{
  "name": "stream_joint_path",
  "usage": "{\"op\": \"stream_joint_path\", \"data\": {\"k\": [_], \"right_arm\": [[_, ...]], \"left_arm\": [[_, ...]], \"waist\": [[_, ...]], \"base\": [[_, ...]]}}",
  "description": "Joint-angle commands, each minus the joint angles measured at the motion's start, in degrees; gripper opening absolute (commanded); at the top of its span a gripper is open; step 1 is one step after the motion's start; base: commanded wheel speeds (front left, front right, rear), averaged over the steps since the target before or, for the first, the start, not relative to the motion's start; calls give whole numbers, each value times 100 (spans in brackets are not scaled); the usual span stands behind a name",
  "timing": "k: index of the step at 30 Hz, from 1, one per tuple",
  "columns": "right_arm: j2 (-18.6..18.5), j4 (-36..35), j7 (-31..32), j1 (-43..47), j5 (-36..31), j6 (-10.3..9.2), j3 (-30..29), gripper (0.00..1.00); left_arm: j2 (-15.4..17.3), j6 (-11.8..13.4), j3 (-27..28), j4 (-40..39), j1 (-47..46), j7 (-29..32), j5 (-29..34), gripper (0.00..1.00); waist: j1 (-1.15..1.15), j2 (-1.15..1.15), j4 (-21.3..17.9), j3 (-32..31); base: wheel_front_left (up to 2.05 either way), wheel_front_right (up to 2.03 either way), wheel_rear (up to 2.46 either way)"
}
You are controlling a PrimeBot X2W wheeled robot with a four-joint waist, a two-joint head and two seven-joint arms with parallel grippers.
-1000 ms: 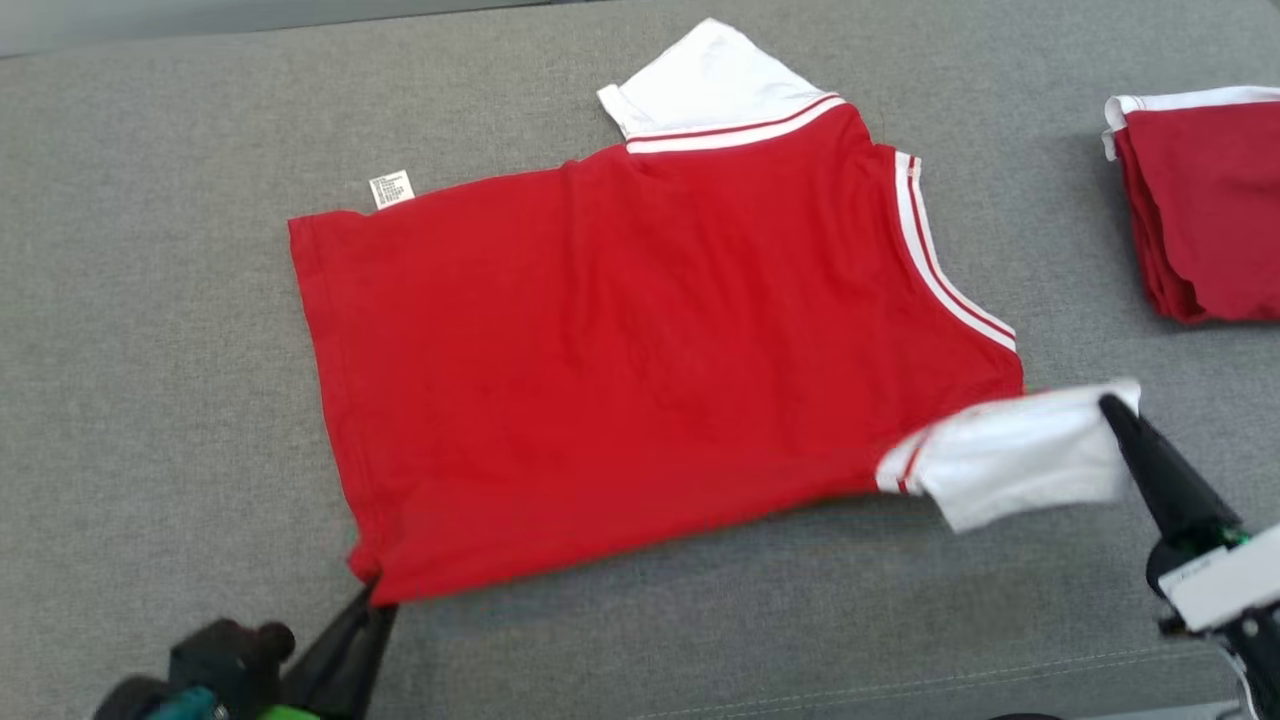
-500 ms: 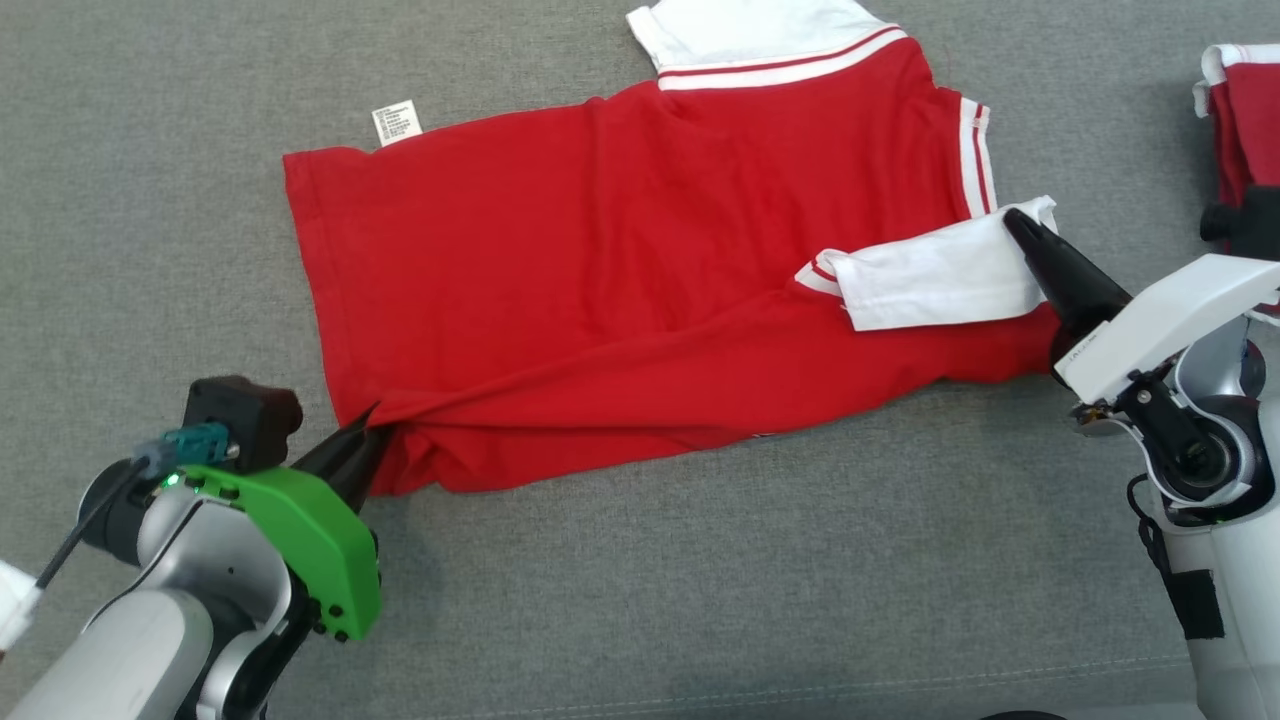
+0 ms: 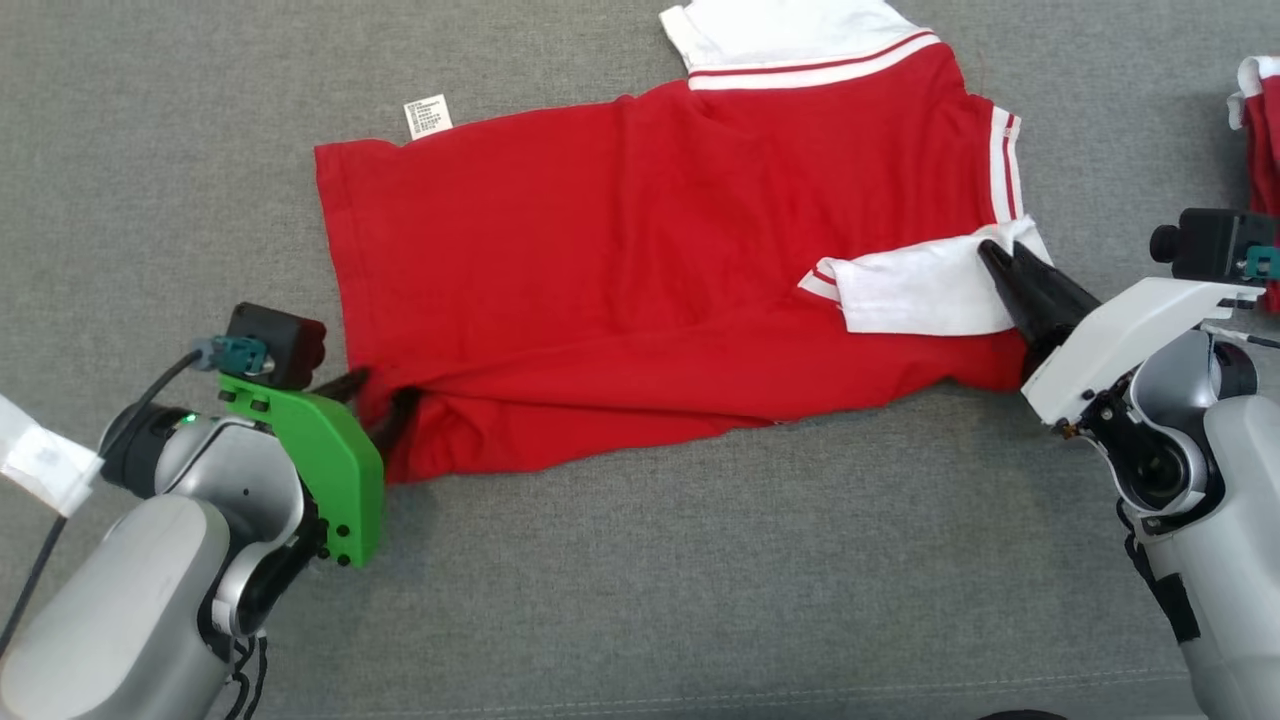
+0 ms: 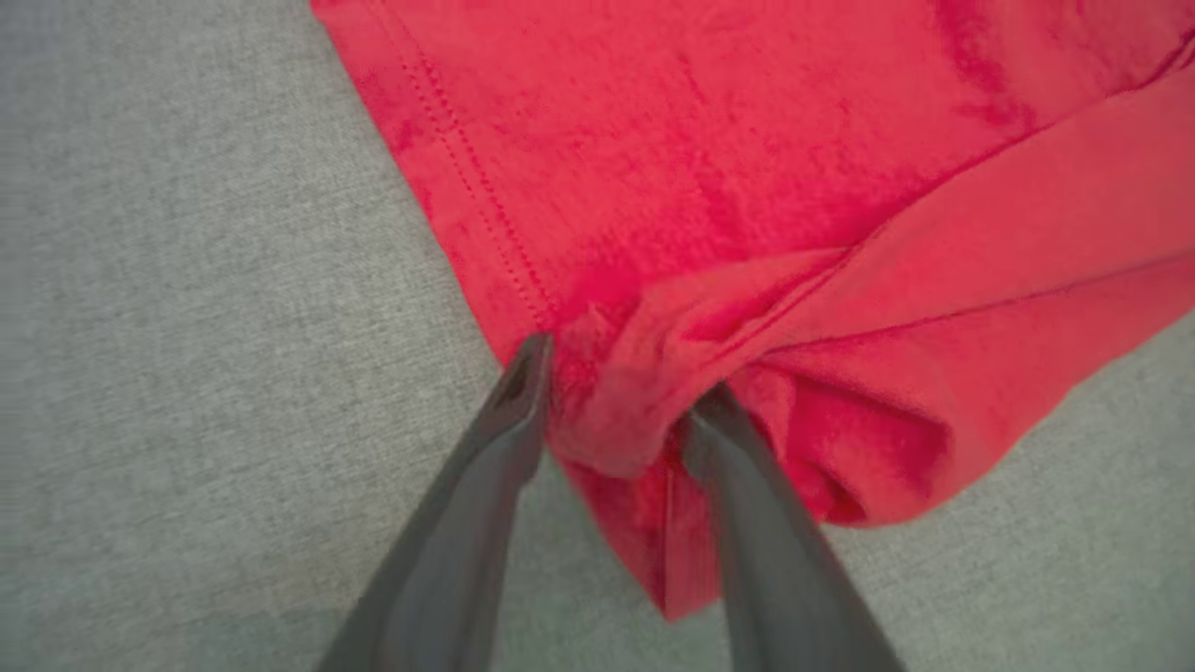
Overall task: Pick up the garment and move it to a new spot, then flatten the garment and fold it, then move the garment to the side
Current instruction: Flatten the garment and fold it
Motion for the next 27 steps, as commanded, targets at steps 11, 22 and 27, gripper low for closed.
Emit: {"op": "stream_joint_path", "data": {"k": [11, 22, 27], "right_arm": [[-1003, -1105, 306, 783, -549, -1, -112, 100], [-1048, -872, 820, 1102, -848, -1, -373, 100], [-1010, -693, 993, 1048, -869, -1, -218, 100]], "left_arm": [[447, 873, 649, -1497, 1609, -874, -249, 100], [-105, 964, 549, -1175, 1767, -1015, -567, 100], [-245, 865, 502, -867, 1541, -1017, -618, 100]], "waist": [[0, 0, -365, -561], [0, 0, -27, -193], [0, 0, 66, -182]], "base": [[0, 0, 0], [0, 0, 0], [0, 0, 0]]}}
